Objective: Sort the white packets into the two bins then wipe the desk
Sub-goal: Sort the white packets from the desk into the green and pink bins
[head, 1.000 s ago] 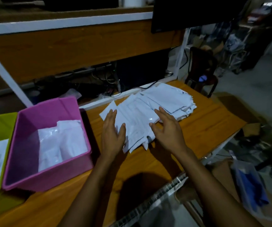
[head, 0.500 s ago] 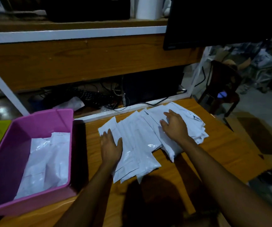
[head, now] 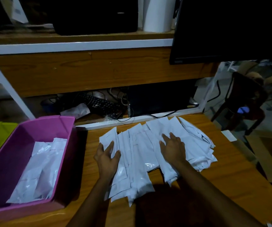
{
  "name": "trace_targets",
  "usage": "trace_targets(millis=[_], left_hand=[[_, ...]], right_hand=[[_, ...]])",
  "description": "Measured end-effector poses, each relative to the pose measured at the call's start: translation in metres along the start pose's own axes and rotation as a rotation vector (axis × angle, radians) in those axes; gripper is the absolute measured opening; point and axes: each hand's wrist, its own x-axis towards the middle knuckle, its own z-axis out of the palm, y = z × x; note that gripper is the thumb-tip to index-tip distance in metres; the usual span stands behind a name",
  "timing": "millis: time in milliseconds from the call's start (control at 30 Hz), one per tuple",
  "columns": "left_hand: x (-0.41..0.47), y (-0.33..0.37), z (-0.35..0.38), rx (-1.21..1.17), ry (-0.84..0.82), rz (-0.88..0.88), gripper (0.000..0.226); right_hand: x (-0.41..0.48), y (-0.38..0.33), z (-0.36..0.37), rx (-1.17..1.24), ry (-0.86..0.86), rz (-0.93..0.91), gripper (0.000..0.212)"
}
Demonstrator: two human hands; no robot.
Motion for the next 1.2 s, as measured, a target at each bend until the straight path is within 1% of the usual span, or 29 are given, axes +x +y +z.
trace_targets(millis=[133,200,300,367,433,533,600,700,867,967,1067,1200], left_hand=[[0.006,-0.002,-0.004,-0.062,0.016,0.035,0.053],[0.006,0.005,-0.008,-0.085,0.022,0.083,0.046],[0.004,0.023,-0.021,-0.11,0.018,0.186,0.041],[0.002,0.035,-0.034,-0.066,0.031,0.28,0.044],[-0.002,0.047,-0.048,-0.062,0.042,0.338,0.049],[-0.01,0.061,-0.065,-0.079,0.048,0.41,0.042],[-0.016,0.066,-0.079,-0.092,0.042,0.476,0.038],[-0.029,0.068,-0.102,-0.123,0.03,0.516,0.038],[-0.054,0.069,-0.151,-0.122,0.088,0.563,0.039],[-0.069,0.064,-0.181,-0.066,0.142,0.569,0.043],[-0.082,0.05,-0.215,-0.016,0.193,0.54,0.044],[-0.092,0.034,-0.261,0.096,0.27,0.518,0.044]], right_hand=[[-0.001,-0.003,-0.004,-0.005,0.059,0.018,0.045],[-0.001,-0.004,-0.01,0.004,0.103,0.05,0.044],[-0.003,-0.01,-0.022,0.045,0.219,0.048,0.039],[-0.01,-0.023,-0.032,0.1,0.301,0.039,0.038],[-0.021,-0.043,-0.039,0.154,0.377,0.034,0.04],[-0.045,-0.074,-0.045,0.271,0.458,0.016,0.048],[-0.064,-0.095,-0.044,0.356,0.493,0.009,0.048],[-0.097,-0.125,-0.041,0.454,0.539,0.031,0.046],[-0.144,-0.172,-0.051,0.64,0.55,0.07,0.049],[-0.164,-0.193,-0.058,0.709,0.557,0.021,0.047],[-0.184,-0.221,-0.062,0.754,0.514,-0.042,0.045],[-0.204,-0.258,-0.059,0.776,0.496,-0.131,0.043]])
